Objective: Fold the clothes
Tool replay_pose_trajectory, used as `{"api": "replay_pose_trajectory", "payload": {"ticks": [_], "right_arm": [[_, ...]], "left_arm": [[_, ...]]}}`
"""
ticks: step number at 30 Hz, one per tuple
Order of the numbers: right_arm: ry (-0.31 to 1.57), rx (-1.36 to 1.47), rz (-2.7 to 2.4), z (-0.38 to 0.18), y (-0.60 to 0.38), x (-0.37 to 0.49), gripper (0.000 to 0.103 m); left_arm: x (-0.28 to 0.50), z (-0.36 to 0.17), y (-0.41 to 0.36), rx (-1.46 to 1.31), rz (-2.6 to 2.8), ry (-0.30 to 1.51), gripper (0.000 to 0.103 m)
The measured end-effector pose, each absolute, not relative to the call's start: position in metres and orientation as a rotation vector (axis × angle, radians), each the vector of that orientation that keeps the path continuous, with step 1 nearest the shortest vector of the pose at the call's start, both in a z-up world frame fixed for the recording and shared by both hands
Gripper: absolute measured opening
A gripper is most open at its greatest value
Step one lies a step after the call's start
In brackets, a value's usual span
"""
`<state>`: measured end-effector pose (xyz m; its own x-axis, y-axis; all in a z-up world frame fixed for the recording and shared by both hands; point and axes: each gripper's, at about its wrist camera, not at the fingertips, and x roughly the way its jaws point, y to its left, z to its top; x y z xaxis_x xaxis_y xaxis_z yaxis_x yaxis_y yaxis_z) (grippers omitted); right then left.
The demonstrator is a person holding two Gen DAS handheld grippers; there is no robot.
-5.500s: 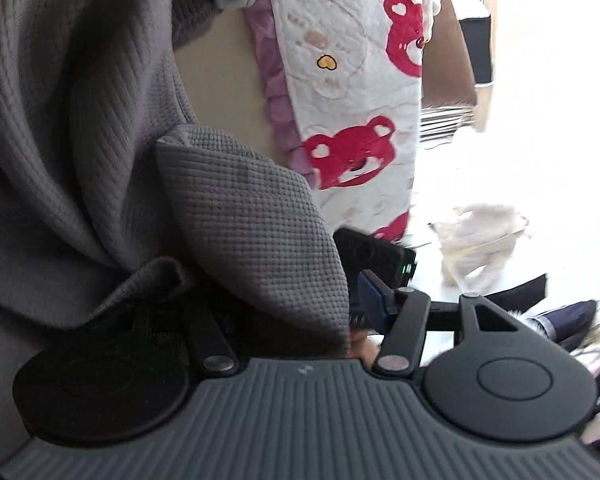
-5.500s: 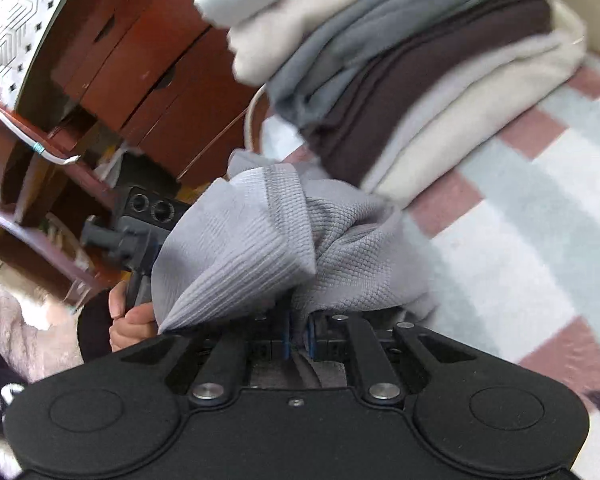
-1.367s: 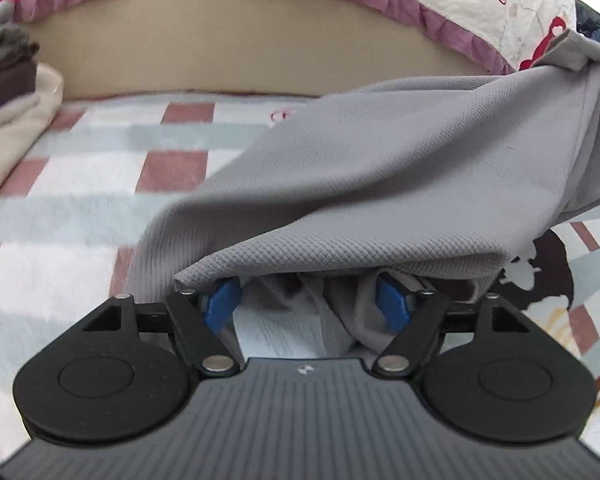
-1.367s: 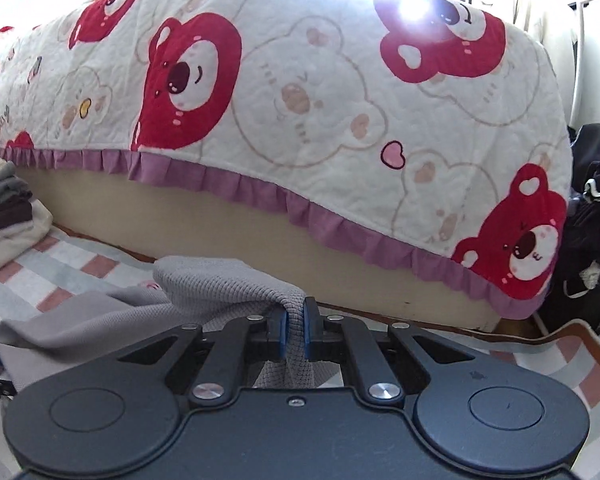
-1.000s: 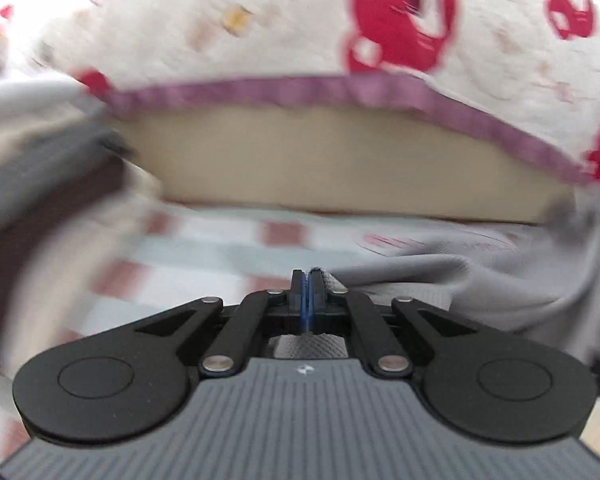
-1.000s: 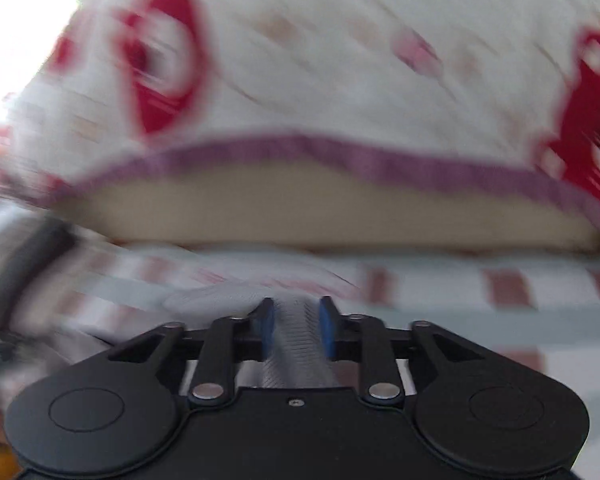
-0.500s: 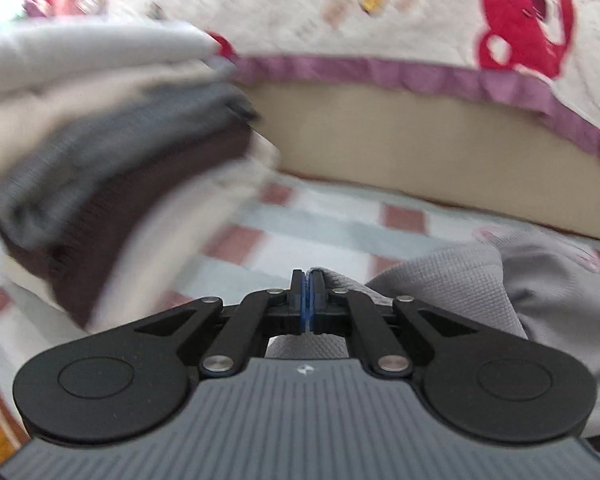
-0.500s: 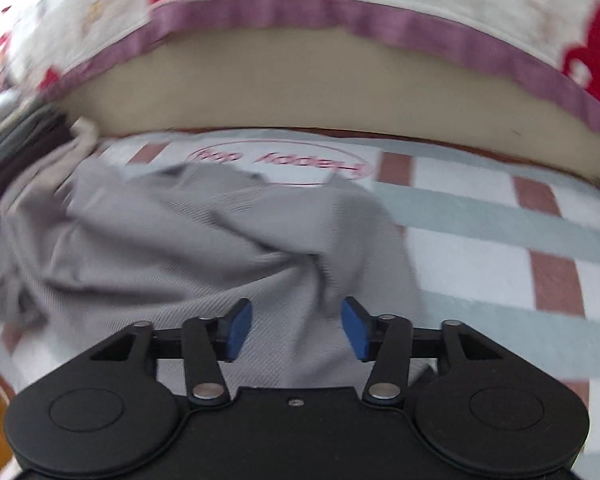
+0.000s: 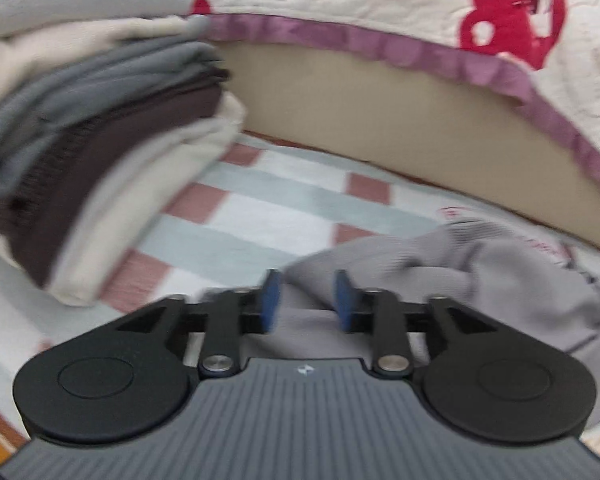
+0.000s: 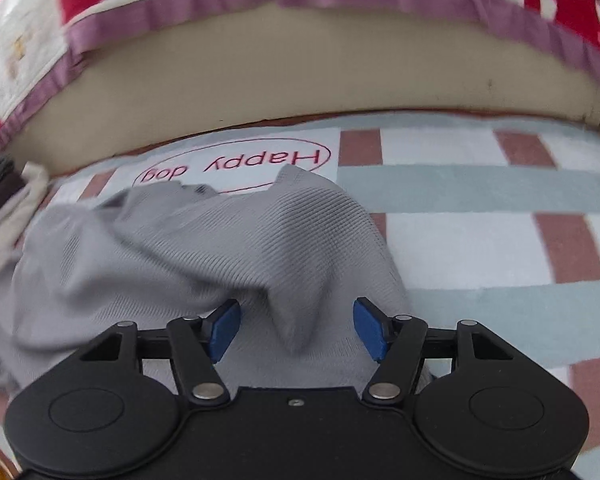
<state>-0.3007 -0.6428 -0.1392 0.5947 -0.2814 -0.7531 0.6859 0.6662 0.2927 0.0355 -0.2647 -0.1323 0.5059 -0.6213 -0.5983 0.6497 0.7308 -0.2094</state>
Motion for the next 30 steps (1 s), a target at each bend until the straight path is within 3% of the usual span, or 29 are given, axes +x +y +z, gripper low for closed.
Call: {"api": "replay_pose_trajectory", "payload": {"ticks": [1,2,7,10,17,18,22,26,30], "right_arm": [[0.722,0.625,-0.593,-0.144,-0.646,-0.297,0.049],[0.712,0.616,-0.585,-0.146,-0.647,-0.294,0.002],[0.386,0.701,-0.635,-0.101,-0.617,-0.346,0.004],[0.295,0.707,-0.664,-0.074,-0.577,-0.397,0.002],[0.538,0.814,-0.826,-0.116,-0.551,-0.452,0.002],[0.554,0.847,-0.838,-0.123,-0.553,-0.454,0.002],[0.576,0.924,-0.871,-0.135,-0.566,-0.452,0.002],[0.571,0.973,-0.916,-0.138,-0.577,-0.447,0.004],[0.570,1.032,-0.915,-0.144,-0.578,-0.453,0.013]], "left_arm": [[0.033,-0.136,-0.267,0.031,-0.788,0.719,0.042],[0.032,-0.138,-0.270,0.026,-0.804,0.737,0.042],[0.028,-0.138,-0.273,0.049,-0.815,0.745,0.042],[0.031,-0.133,-0.270,0.036,-0.810,0.745,0.042],[0.016,-0.121,-0.286,0.111,-0.892,0.690,0.043],[0.012,-0.118,-0.291,0.114,-0.920,0.676,0.045],[0.005,-0.120,-0.333,0.149,-1.024,0.756,0.076],[0.009,-0.134,-0.371,0.143,-1.014,0.887,0.078],[0.016,-0.152,-0.398,0.158,-1.001,0.943,0.090]]}}
